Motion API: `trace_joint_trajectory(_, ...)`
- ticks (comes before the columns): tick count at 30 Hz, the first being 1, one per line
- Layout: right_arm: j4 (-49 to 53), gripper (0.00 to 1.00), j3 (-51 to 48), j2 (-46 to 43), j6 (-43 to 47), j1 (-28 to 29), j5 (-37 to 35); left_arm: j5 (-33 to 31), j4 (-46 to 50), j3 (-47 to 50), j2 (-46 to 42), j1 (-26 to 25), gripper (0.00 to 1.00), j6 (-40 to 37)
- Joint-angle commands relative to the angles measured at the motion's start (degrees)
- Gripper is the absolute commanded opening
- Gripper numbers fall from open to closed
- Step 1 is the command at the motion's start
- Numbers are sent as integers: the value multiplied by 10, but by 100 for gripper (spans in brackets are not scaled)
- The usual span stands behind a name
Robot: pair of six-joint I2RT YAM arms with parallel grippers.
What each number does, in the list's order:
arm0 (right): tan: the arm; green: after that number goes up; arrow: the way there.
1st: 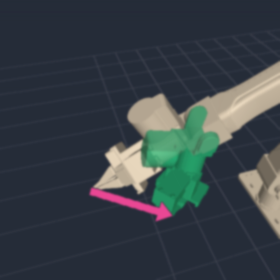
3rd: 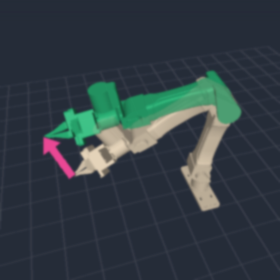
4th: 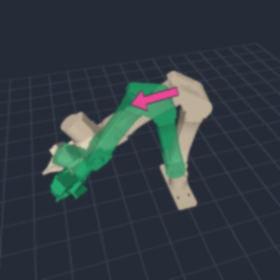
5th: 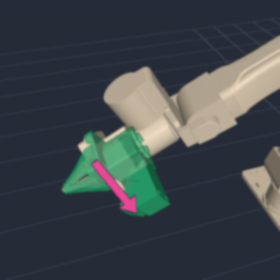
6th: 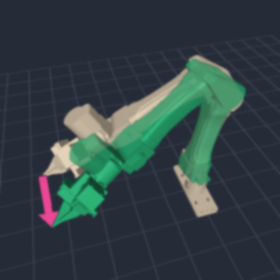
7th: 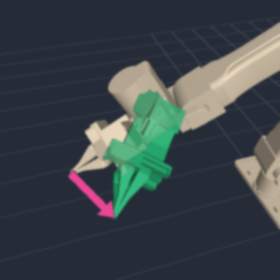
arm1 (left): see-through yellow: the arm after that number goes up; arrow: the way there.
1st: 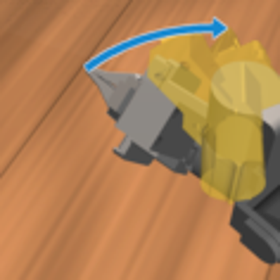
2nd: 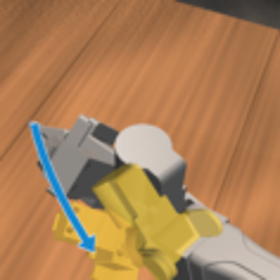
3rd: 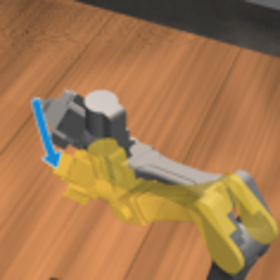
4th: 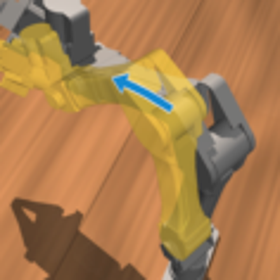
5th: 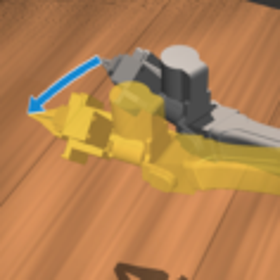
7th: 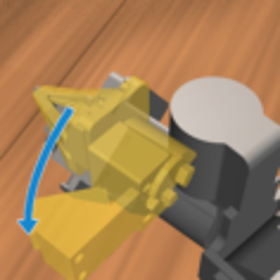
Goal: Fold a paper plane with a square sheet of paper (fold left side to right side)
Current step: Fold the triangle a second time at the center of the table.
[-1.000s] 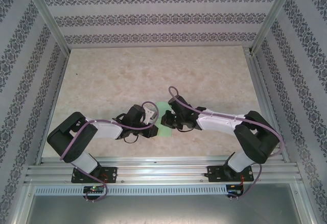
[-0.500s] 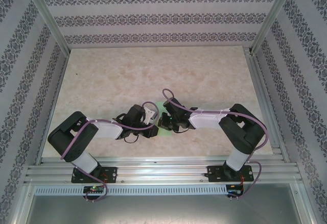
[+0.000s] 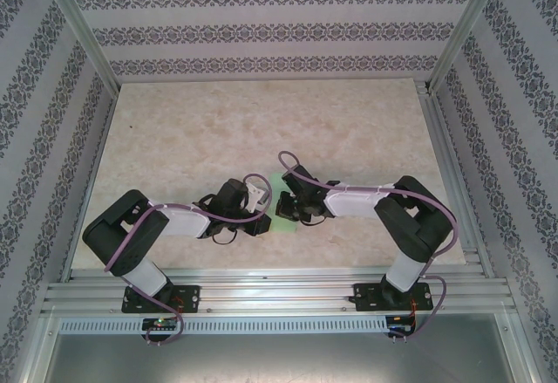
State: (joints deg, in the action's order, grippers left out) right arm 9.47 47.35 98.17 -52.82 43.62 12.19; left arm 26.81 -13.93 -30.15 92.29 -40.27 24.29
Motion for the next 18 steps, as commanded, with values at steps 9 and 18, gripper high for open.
trace_joint_trajectory(9,75,8,-8,-29,87,-80,-62,-8,27,17,23,-5,10,-14)
trace_joint_trajectory(18,56,8,-16,-19,71,-65,-37,24,54,-21,-82,-1,9,16)
